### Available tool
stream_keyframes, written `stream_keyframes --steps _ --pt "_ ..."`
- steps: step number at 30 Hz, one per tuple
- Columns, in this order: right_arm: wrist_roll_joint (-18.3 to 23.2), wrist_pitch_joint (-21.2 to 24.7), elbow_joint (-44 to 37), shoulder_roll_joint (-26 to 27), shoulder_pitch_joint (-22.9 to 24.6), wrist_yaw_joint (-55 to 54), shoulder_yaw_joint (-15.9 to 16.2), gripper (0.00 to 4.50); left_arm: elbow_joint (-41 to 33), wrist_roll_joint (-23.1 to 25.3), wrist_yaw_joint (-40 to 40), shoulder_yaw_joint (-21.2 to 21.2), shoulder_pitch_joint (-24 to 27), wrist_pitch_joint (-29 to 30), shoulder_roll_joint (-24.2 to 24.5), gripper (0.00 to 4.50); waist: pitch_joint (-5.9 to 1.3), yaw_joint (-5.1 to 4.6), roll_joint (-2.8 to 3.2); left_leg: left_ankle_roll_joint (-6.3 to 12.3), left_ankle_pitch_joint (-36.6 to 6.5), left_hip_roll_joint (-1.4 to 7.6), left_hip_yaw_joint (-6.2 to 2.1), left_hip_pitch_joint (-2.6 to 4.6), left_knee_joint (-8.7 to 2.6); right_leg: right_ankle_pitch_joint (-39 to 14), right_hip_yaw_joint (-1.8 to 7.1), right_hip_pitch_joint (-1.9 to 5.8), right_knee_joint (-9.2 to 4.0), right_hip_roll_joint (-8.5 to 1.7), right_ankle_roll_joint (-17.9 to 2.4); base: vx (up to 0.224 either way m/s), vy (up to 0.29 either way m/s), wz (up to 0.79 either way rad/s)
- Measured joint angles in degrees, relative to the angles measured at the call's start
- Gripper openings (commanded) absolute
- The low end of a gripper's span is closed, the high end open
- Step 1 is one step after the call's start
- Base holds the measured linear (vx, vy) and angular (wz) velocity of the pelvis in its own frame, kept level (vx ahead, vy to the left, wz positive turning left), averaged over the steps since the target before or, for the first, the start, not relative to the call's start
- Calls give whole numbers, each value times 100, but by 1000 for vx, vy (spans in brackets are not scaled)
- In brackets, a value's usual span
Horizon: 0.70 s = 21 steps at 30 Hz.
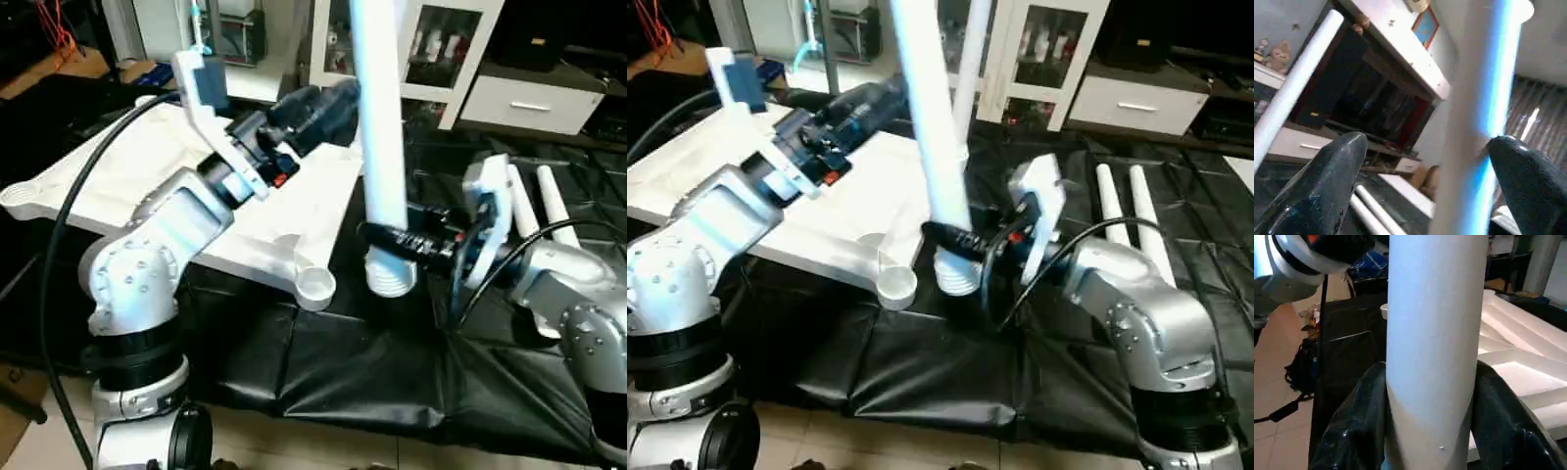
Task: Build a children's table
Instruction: Pick table leg
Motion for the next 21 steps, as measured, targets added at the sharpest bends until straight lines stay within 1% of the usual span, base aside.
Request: stream_keyframes --steps 2,5,10,12,15,17,20,21 --pt "2 0 -23 4 0 4 85 188 0 -37 -27 -44 0 43 1 450 0 29 0 1 0 0 0 9 0 1 0 -1 -2 0 -1 0 0 0" --pt "2 0 -46 4 -1 -8 89 187 -28 -223 -51 -52 1 93 12 450 0 48 0 0 0 0 0 12 0 1 0 1 -2 -1 -1 0 0 0" --pt "-3 0 -97 -26 -1 -7 94 187 -54 -330 -104 -154 14 165 78 450 0 42 0 0 0 0 0 12 0 0 1 3 -1 -1 0 0 0 0" --pt "-22 -1 -97 -81 0 2 112 187 -80 -305 -150 -234 41 158 110 450 0 43 0 0 0 0 0 12 0 0 1 3 -1 -1 0 0 0 0" --pt "-91 -9 -143 -187 3 84 248 187 -72 -73 -121 -370 41 67 168 450 0 40 0 0 0 0 0 12 0 0 1 3 -1 -1 1 0 0 0" --pt "-141 -11 -165 -191 16 109 319 187 -25 26 -41 -369 33 5 183 423 0 38 0 0 0 0 0 12 0 0 1 4 -1 0 1 0 0 0" --pt "-171 -12 -165 -203 61 110 328 187 70 28 68 -318 32 -29 190 410 0 39 0 0 0 0 0 12 0 0 1 3 -2 -1 1 0 0 0" --pt "-187 -13 -165 -225 62 112 329 187 75 26 79 -314 32 -29 203 396 0 39 0 0 0 0 0 12 0 0 1 3 -2 -1 1 0 0 0"
